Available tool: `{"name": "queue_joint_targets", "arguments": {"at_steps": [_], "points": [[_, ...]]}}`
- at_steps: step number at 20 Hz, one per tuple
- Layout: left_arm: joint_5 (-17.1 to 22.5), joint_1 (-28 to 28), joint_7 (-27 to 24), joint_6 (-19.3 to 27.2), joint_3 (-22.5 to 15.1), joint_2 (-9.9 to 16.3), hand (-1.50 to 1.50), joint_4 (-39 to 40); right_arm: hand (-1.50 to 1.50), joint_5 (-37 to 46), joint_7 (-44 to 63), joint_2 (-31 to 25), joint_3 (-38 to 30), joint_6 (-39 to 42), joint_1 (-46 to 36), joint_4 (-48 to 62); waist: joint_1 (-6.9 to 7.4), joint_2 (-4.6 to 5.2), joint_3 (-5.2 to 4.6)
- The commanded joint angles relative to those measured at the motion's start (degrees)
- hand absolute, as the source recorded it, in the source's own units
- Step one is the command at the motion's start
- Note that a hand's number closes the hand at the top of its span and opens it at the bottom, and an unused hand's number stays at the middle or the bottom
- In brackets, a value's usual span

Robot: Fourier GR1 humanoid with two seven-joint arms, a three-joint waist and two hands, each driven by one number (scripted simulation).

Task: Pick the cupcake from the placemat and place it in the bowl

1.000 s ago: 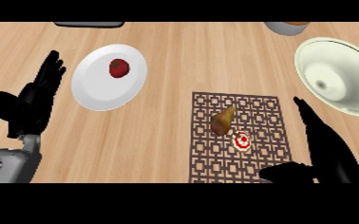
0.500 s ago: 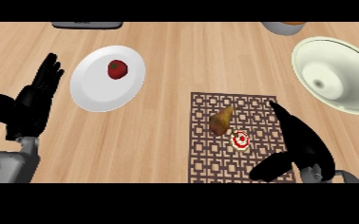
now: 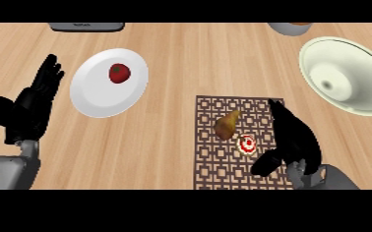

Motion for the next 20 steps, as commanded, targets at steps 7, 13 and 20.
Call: {"name": "queue_joint_targets", "arguments": {"at_steps": [7,13,20], "points": [[-1.4,1.7,1.2,0.3,0.5,-2.1,0.00,-1.4,-1.50,5.1,9.4,9.8,2.0,2.2,2.3,5.2,-0.29,-0.13,0.04],[-2.0,0.0,-0.5,-1.8,2.6,-2.0,0.00,1.0,-1.50,7.0,3.9,10.2,-3.1,2.0,4.0,7.8,-0.60,-0.03,0.05],[-3.6,2.2,1.2,-1.6,1.9,-4.0,0.00,-1.5,-1.50,10.3,2.9,16.0,-6.5,3.1,1.1,14.7,-0.28,-0.03,0.06]]}}
